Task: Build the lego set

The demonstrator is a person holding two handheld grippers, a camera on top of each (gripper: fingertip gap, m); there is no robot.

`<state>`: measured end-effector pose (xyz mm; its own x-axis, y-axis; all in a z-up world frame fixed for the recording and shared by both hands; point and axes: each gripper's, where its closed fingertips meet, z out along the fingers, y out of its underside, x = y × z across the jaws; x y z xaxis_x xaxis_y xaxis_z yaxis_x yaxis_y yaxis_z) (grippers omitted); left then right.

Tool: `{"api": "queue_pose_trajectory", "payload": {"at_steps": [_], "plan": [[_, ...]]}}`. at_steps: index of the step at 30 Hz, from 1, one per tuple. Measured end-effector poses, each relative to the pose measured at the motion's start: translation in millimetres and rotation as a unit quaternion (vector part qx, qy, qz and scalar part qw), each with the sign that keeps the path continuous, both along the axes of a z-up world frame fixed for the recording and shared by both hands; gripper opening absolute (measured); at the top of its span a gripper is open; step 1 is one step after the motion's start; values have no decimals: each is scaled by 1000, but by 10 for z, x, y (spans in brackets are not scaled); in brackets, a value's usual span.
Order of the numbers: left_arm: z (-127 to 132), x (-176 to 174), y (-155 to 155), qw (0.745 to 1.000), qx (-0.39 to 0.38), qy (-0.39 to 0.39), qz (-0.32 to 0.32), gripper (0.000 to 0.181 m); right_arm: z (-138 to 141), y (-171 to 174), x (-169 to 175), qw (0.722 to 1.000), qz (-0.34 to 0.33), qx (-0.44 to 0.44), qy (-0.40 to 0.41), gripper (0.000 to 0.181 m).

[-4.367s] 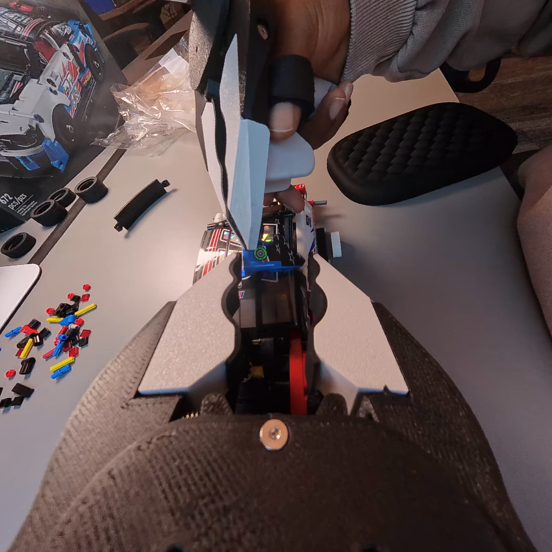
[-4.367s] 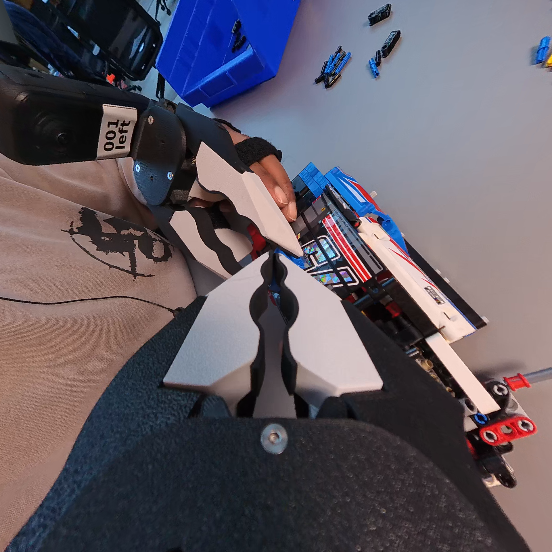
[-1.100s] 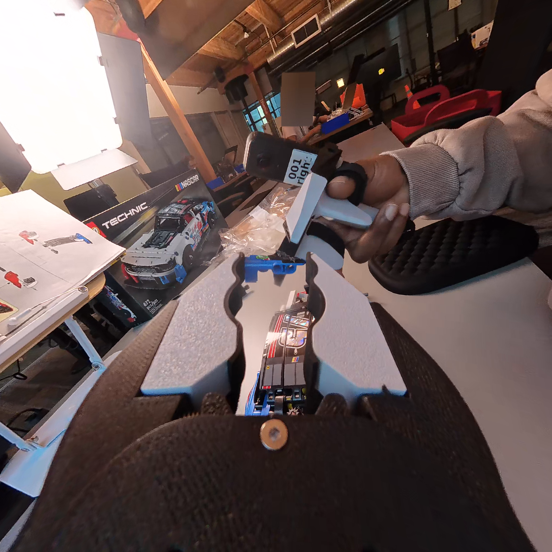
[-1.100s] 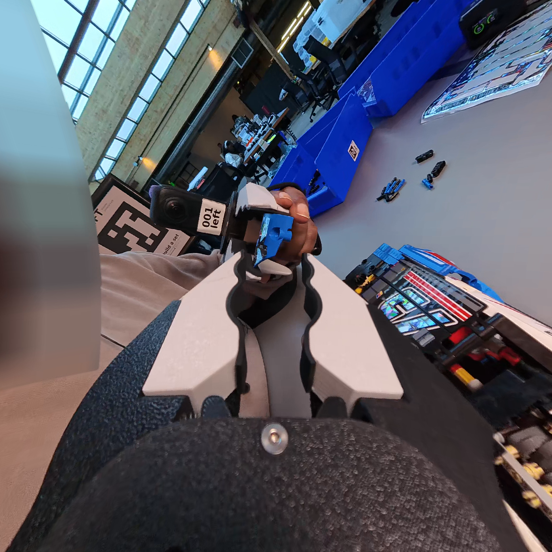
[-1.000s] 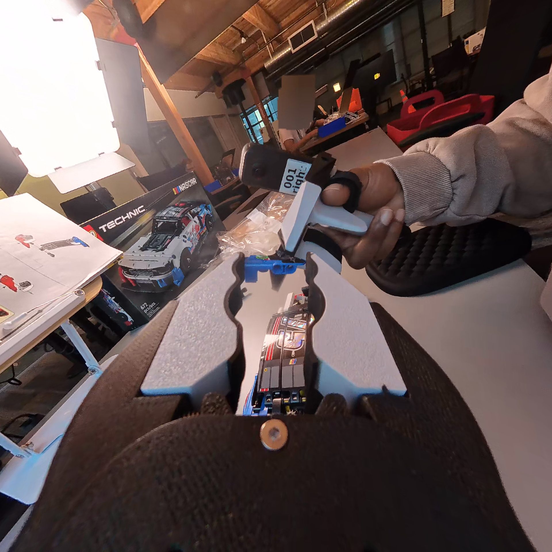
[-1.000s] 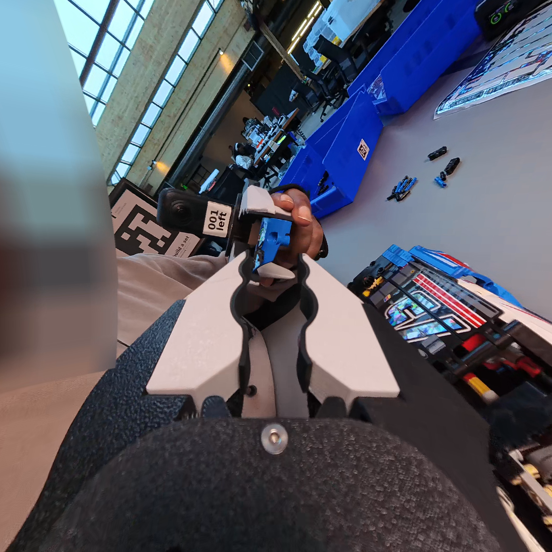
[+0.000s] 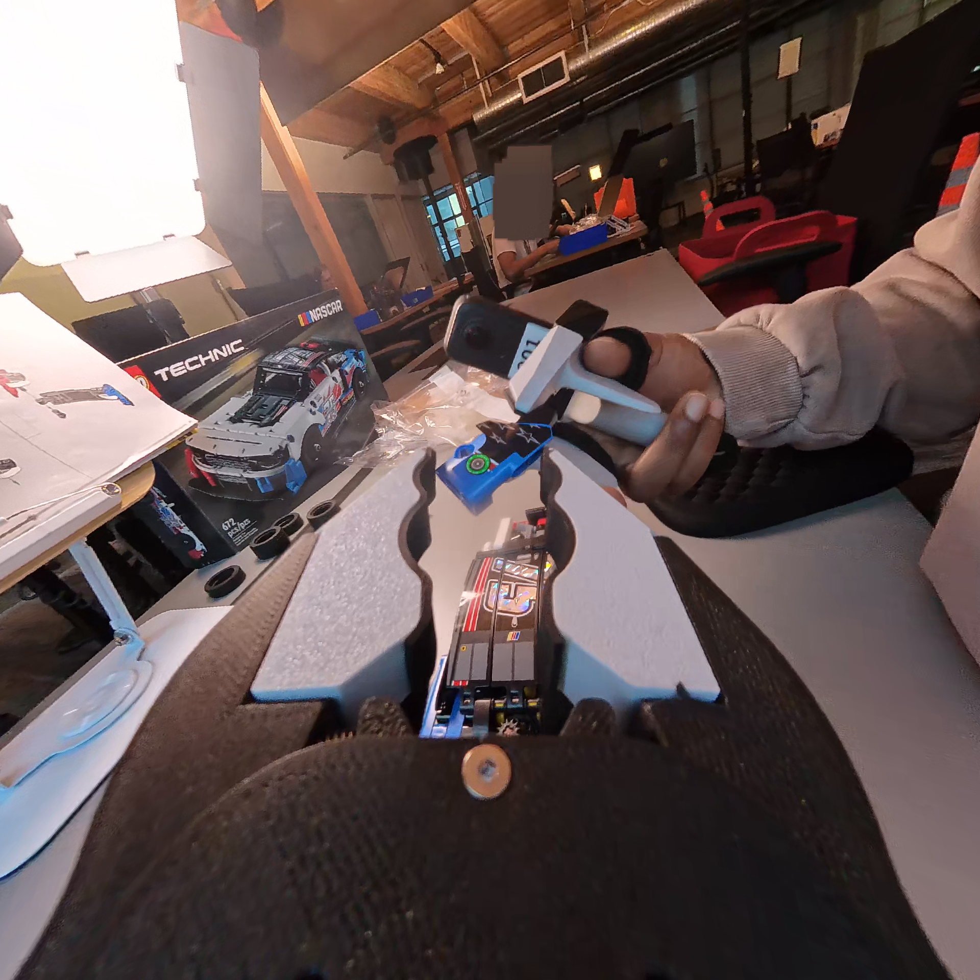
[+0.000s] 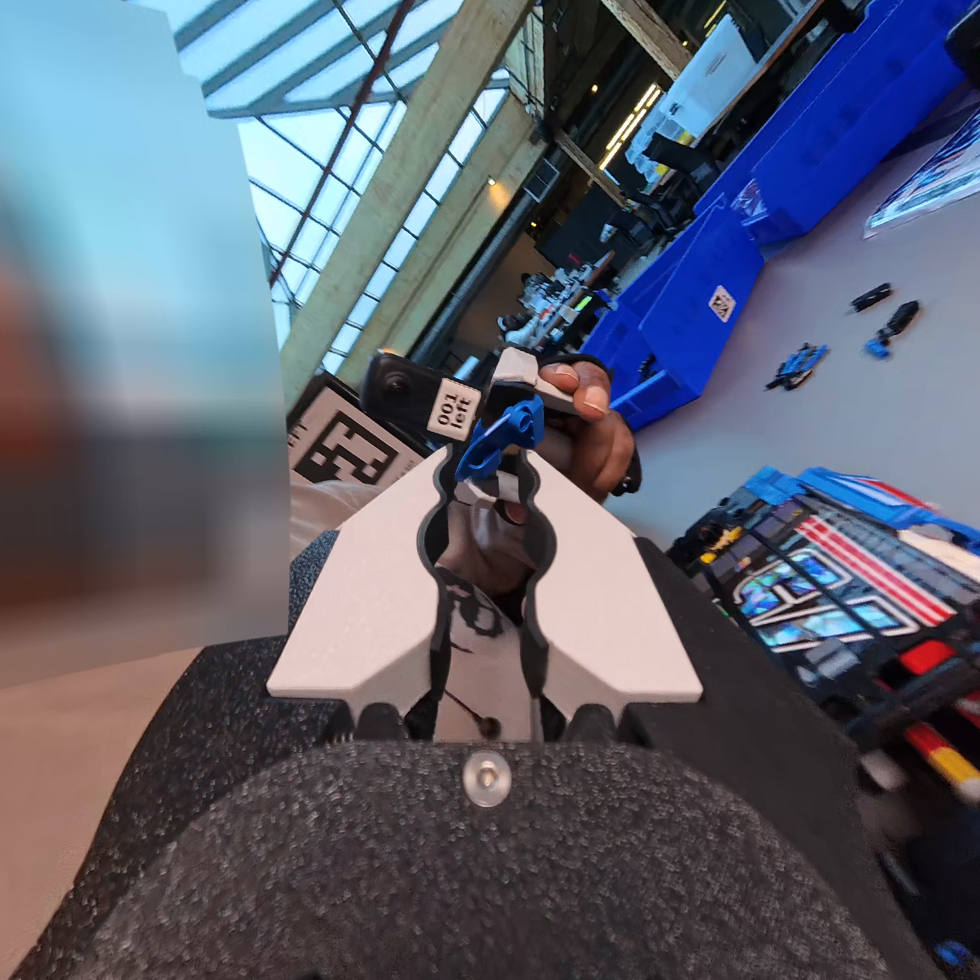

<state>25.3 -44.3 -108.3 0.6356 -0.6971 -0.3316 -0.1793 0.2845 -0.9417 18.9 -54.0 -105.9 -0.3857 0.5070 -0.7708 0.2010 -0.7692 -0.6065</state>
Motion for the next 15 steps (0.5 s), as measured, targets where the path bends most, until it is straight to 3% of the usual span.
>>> {"api": "queue_pose_trajectory", "payload": {"at_steps": [1, 8, 15], "plan": [[-21, -2, 5, 1000, 7, 16, 6, 36, -7, 7, 23, 999, -7, 34, -5, 22], [-200, 47, 24, 994, 35, 105, 24, 37, -68, 41, 106, 954, -36, 288, -75, 21], [-324, 71, 50, 985, 51, 160, 40, 37, -218, 40, 53, 934, -27, 332, -129, 15]]}}
